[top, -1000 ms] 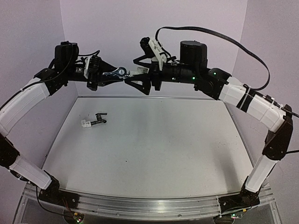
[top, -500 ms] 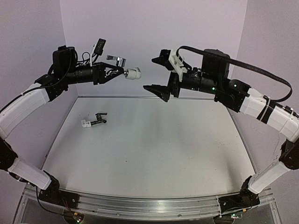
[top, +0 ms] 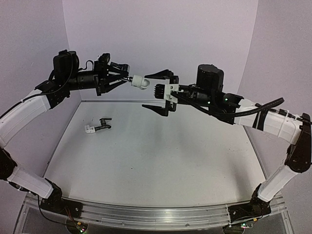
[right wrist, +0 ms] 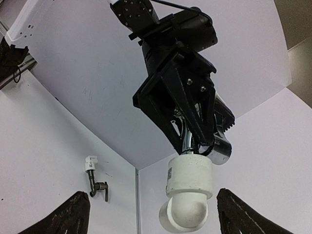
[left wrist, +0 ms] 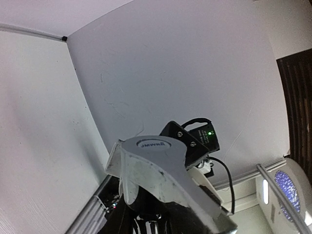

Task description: Install the water faucets

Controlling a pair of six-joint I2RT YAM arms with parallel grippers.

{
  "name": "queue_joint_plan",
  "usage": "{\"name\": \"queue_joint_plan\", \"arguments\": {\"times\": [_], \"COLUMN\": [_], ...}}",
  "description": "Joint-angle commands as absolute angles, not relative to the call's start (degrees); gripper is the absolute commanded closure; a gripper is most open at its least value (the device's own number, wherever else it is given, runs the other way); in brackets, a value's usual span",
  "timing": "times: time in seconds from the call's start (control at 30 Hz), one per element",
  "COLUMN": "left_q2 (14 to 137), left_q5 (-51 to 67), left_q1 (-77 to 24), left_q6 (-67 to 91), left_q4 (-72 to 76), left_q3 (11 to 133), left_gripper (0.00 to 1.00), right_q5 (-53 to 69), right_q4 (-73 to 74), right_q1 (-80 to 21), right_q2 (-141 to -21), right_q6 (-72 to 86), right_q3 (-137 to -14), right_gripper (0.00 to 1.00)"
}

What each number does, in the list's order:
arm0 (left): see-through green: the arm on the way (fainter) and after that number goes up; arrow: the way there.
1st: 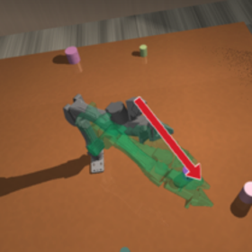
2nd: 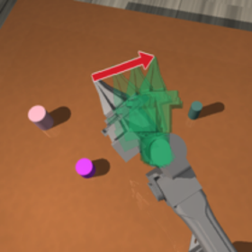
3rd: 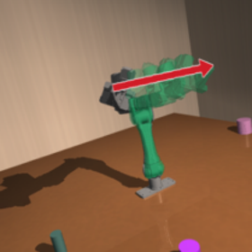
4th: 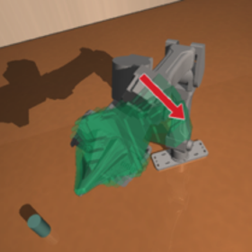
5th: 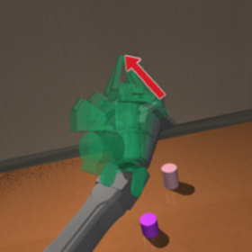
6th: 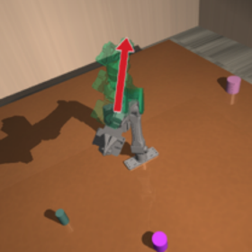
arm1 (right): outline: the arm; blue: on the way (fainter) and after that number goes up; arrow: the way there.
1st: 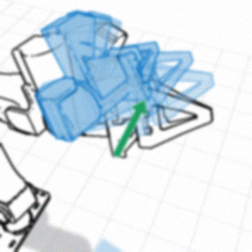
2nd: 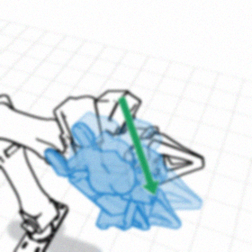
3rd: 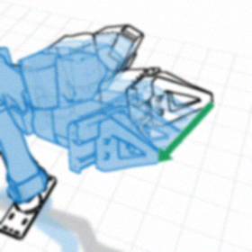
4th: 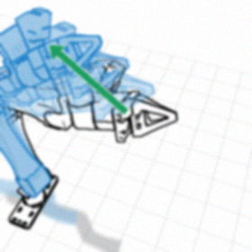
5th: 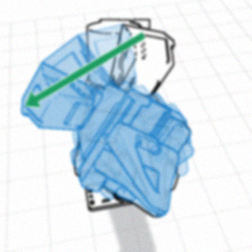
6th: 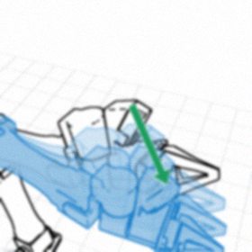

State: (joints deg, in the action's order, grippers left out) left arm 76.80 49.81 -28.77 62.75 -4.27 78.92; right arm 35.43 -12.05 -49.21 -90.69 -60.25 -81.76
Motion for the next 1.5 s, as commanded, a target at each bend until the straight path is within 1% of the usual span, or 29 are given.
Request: {"name": "queue_joint_plan", "arguments": {"times": [0.0,0.17,0.37,0.47,0.5,0.57,0.63,0.73,0.9,1.0,1.27,1.33,1.47], "left_q2": [71.7,70.7,70.9,71.1,71.0,71.1,71.2,71.2,71.2,71.0,70.1,70.3,70.1], "left_q5": [51.5,52.1,53.1,53.5,53.6,53.7,53.7,53.5,52.3,51.5,57.1,60.9,73.4], "left_q1": [-28.7,-28.6,-28.7,-28.9,-28.9,-28.9,-28.9,-28.9,-29.1,-29.2,-30.2,-31.2,-31.7], "left_q6": [70.0,69.8,69.6,69.4,69.3,69.1,68.8,67.2,61.0,52.7,15.7,6.1,-11.9], "left_q4": [1.8,2.0,2.3,2.3,2.4,2.4,2.4,2.4,2.4,2.3,2.6,2.8,2.8], "left_q3": [78.6,77.0,77.8,77.8,77.8,77.5,77.5,78.1,78.7,79.5,80.1,79.9,78.8], "left_gripper": [1.00,1.00,1.00,1.00,1.00,1.00,1.00,1.00,1.00,1.00,1.00,1.00,1.00], "right_q5": [37.9,37.3,37.8,38.8,39.5,40.2,40.2,40.2,41.9,42.9,45.4,47.6,51.3], "right_q4": [-20.3,-20.7,-20.8,-20.7,-20.6,-20.6,-20.5,-20.2,-18.8,-17.4,-14.8,-14.9,-15.3], "right_q1": [-49.4,-49.4,-49.4,-49.4,-49.4,-49.4,-49.4,-49.4,-49.4,-49.4,-49.4,-49.5,-49.4], "right_q2": [-94.3,-97.8,-99.5,-100.3,-100.4,-100.4,-100.4,-100.1,-99.4,-99.7,-100.3,-100.2,-100.1], "right_q6": [-57.6,-51.9,-48.7,-46.9,-46.3,-44.9,-43.6,-41.3,-33.3,-25.2,-2.7,1.8,7.1], "right_q3": [-85.3,-89.6,-92.5,-93.9,-94.1,-94.4,-94.6,-94.7,-95.5,-97.5,-102.5,-102.7,-103.3], "right_gripper": [0.11,0.22,0.32,0.41,0.46,0.50,0.58,0.76,1.00,1.00,1.00,1.00,1.00]}}
